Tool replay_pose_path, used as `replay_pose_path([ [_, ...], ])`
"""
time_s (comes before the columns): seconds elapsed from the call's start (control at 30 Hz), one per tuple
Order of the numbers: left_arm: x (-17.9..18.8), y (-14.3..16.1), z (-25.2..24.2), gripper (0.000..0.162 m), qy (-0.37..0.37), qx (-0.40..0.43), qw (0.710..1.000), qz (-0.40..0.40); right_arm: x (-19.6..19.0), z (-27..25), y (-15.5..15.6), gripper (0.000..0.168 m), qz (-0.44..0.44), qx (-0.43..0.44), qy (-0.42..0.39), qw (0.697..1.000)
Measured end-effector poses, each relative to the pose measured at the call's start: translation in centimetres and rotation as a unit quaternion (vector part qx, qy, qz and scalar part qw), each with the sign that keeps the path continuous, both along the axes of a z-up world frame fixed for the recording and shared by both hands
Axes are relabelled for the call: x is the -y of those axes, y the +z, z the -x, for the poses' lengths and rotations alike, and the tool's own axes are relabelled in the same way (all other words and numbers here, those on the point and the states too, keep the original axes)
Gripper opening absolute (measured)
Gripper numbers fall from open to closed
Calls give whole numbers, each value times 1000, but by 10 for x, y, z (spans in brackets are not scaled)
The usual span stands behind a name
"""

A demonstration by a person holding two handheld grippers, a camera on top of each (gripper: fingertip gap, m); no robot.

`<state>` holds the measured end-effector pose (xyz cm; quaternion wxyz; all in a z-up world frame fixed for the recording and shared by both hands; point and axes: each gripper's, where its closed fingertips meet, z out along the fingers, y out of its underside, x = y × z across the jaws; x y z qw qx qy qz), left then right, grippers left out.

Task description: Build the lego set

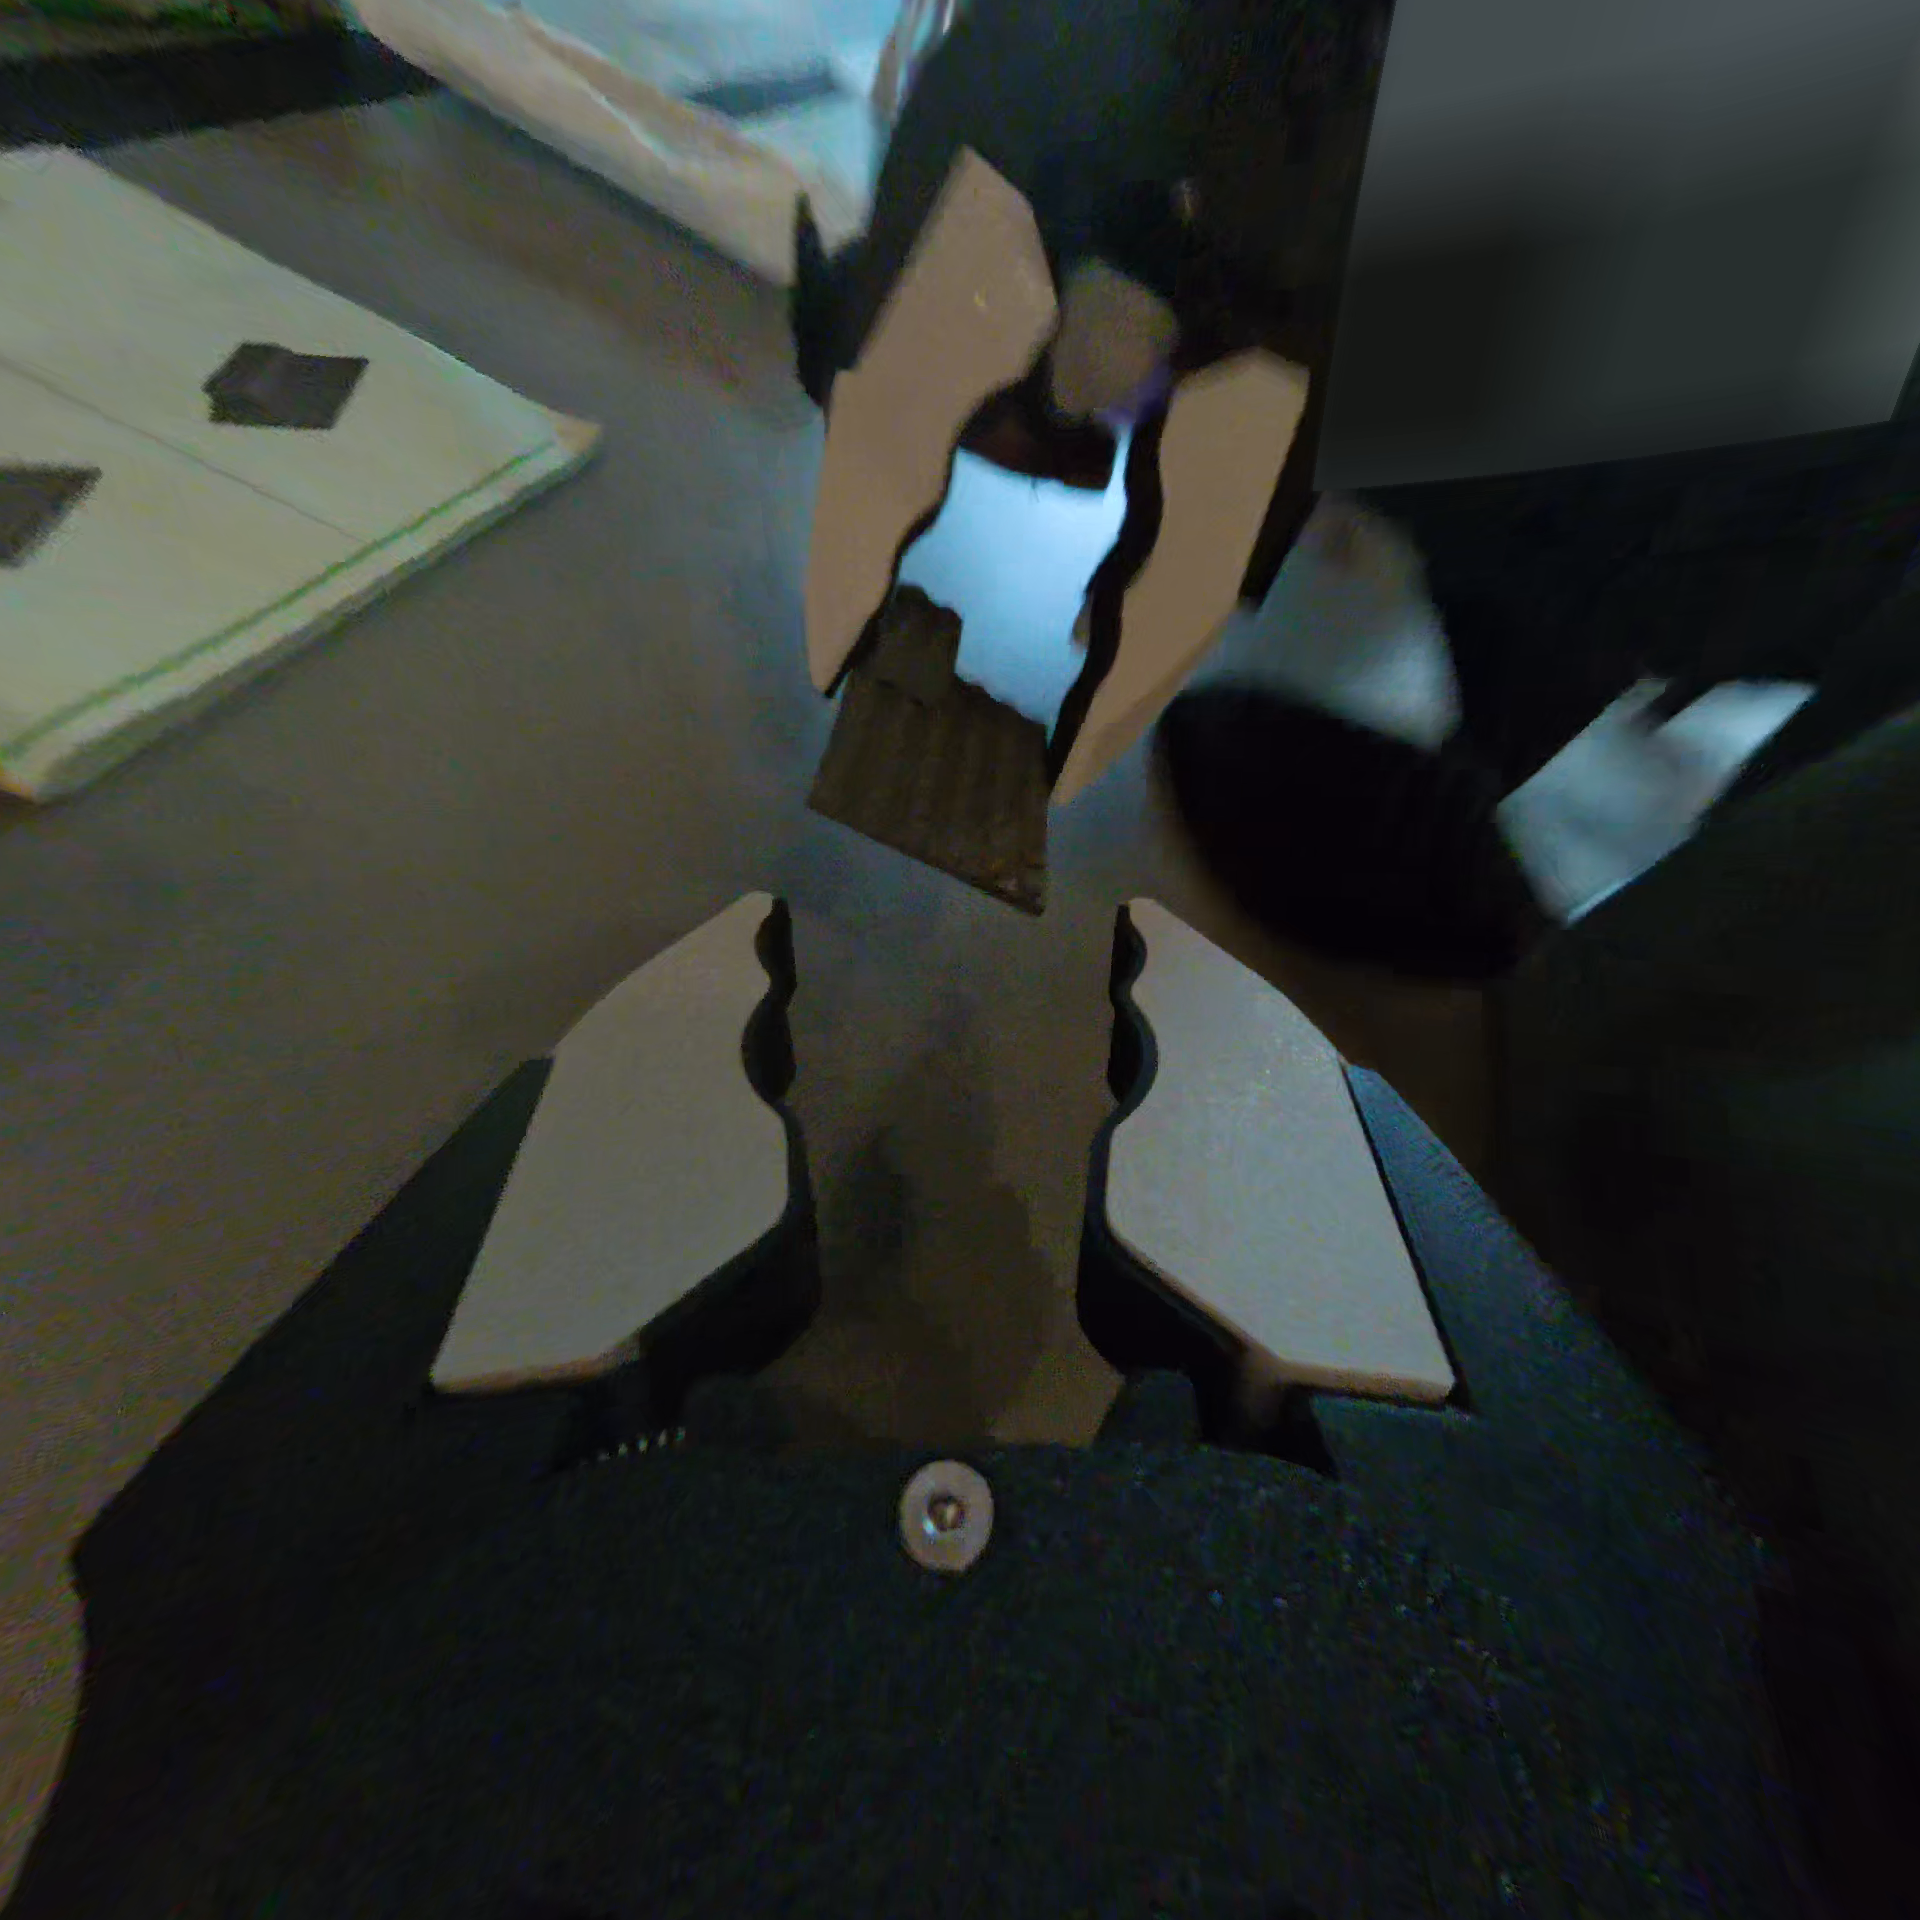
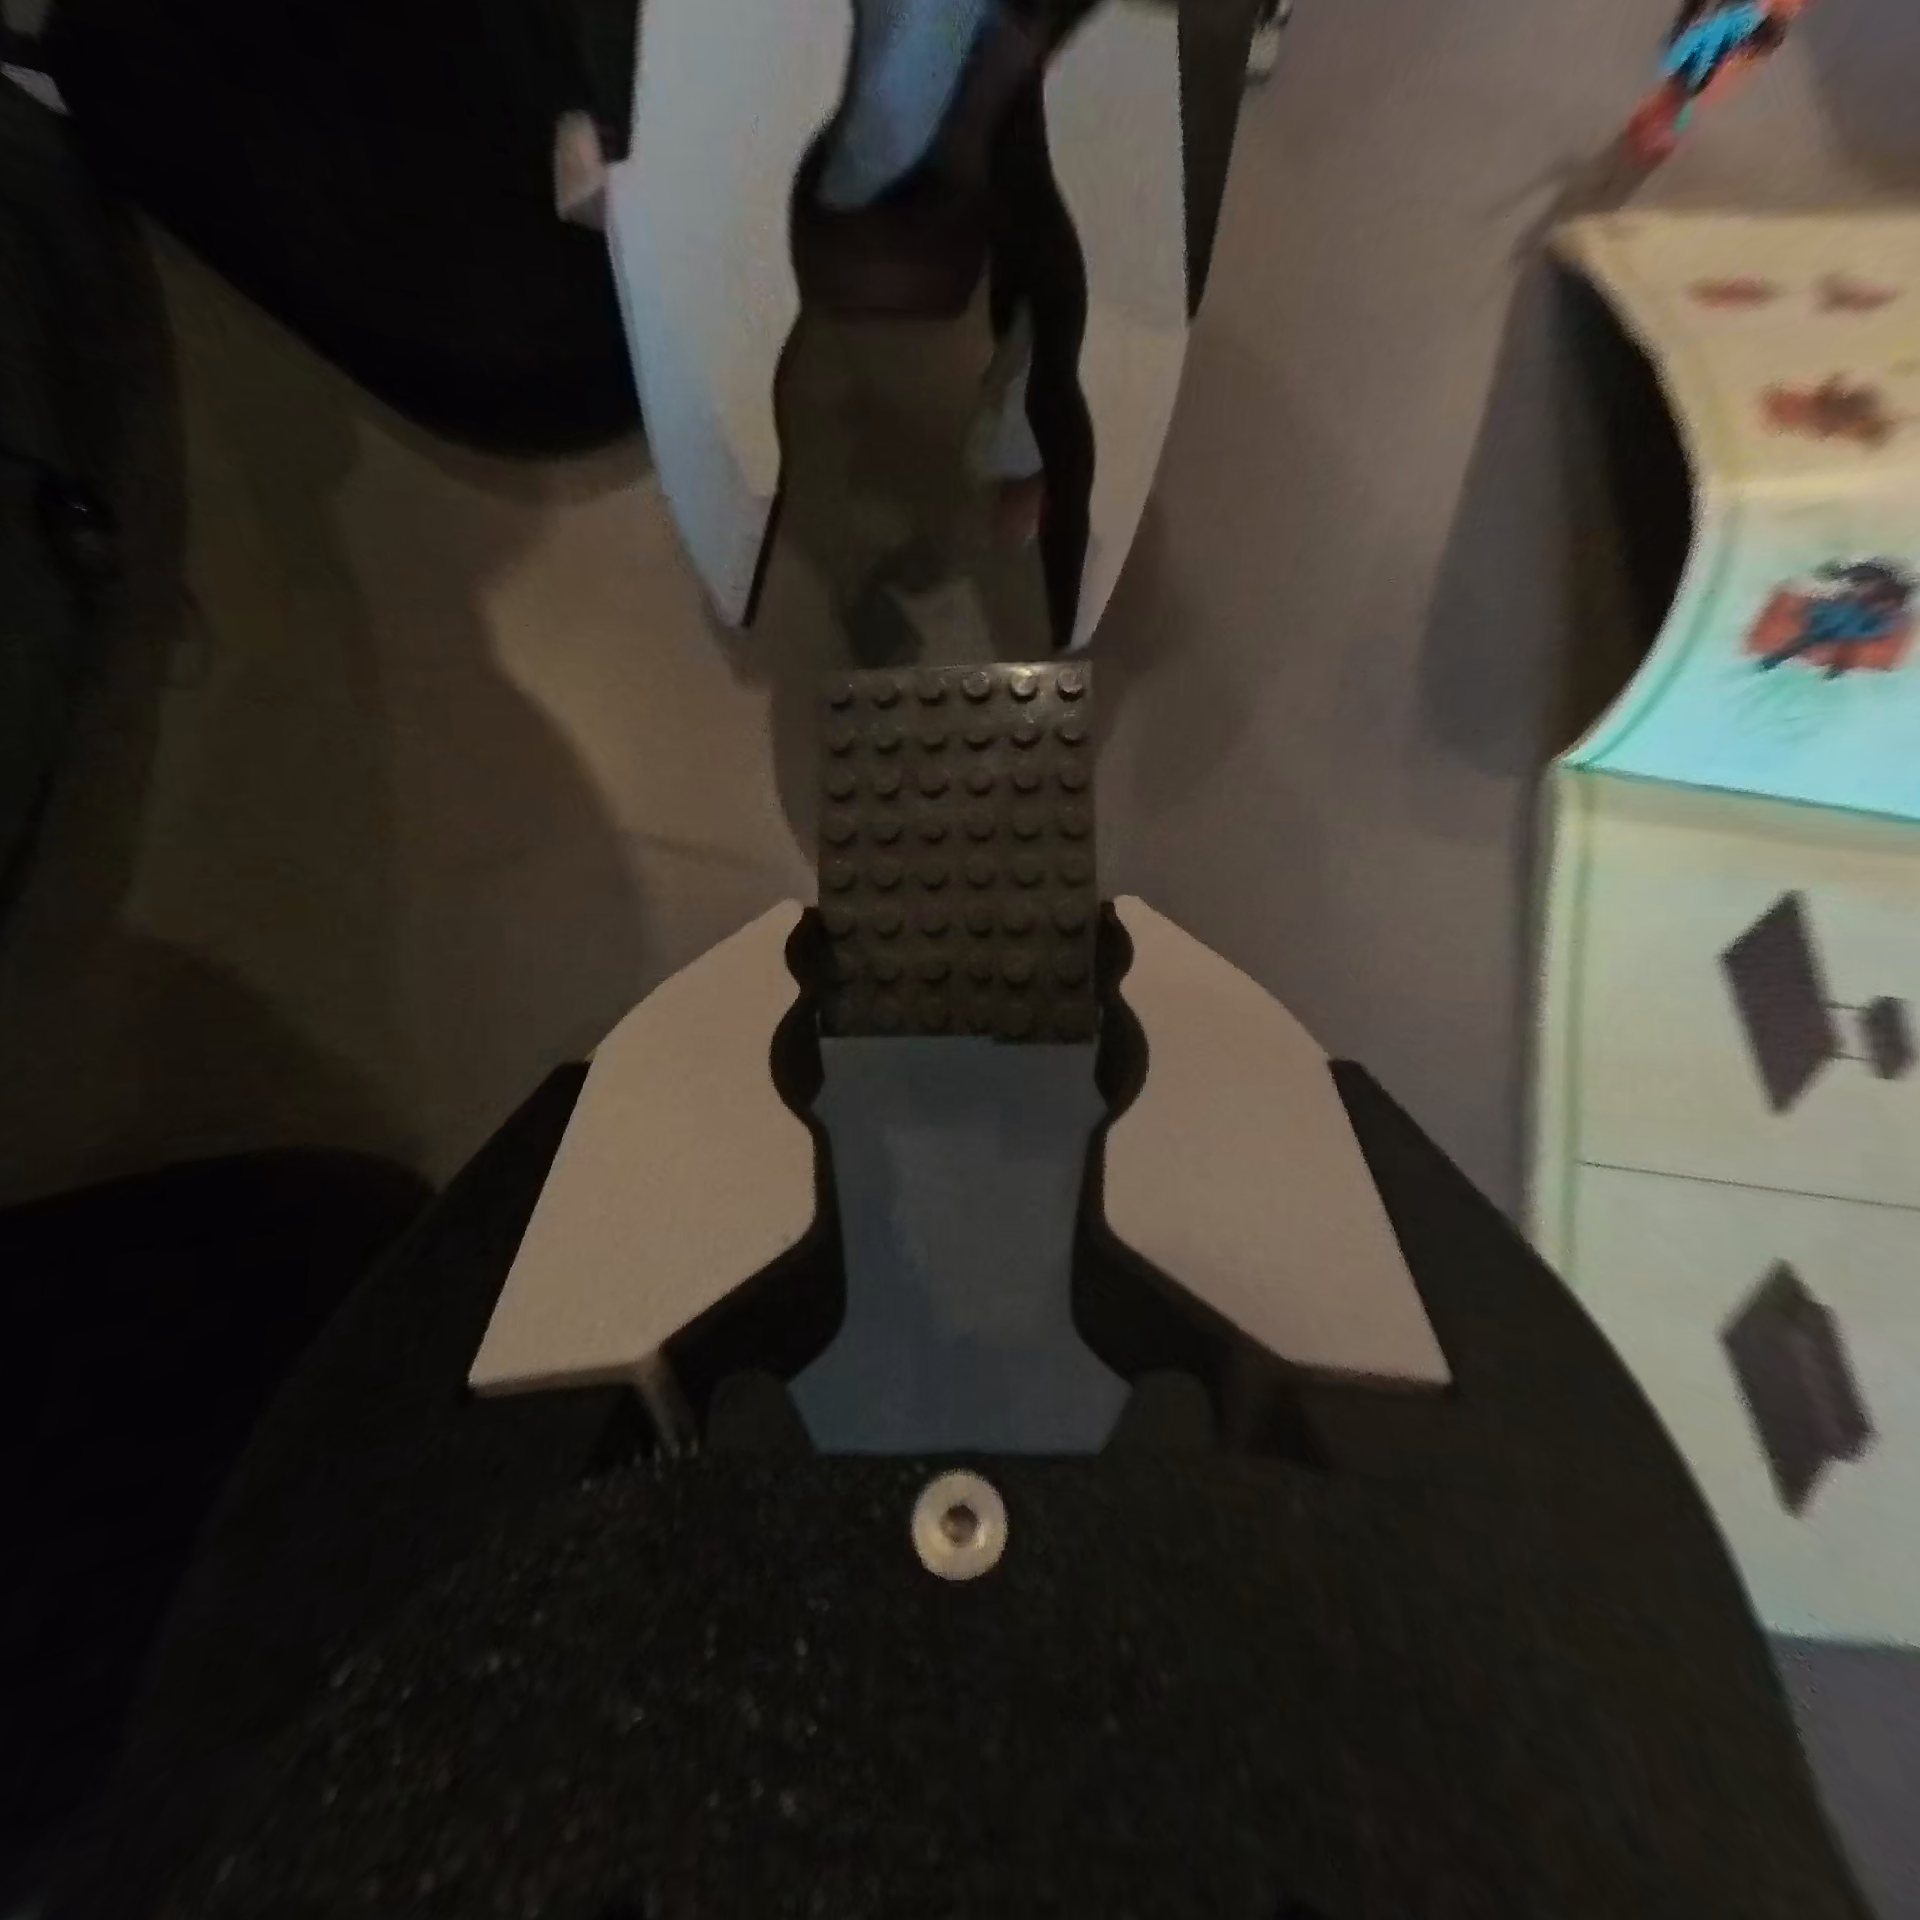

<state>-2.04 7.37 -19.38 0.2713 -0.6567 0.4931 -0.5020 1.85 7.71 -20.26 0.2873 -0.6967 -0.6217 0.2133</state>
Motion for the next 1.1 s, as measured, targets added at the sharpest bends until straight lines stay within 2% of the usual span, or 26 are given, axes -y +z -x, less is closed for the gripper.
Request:
replay_pose_path([
  [0.13,4,25,-8,52,14,68,989,131,6,7,11,50,-29,9,12,999],
  [0.5,5,26,-14,25,53,86,958,270,6,16,23,50,-65,11,15,998],
  [0.63,6,23,-16,10,67,85,949,297,4,16,23,50,-66,14,12,998],
  [0.9,1,21,-15,5,93,114,923,356,-1,18,21,50,-76,31,6,997],
  [0.97,0,22,-13,5,95,122,926,344,-3,20,26,49,-77,18,2,997],
  [1.1,0,30,-11,5,94,130,941,298,-6,21,36,61,-56,-20,-11,998],
])
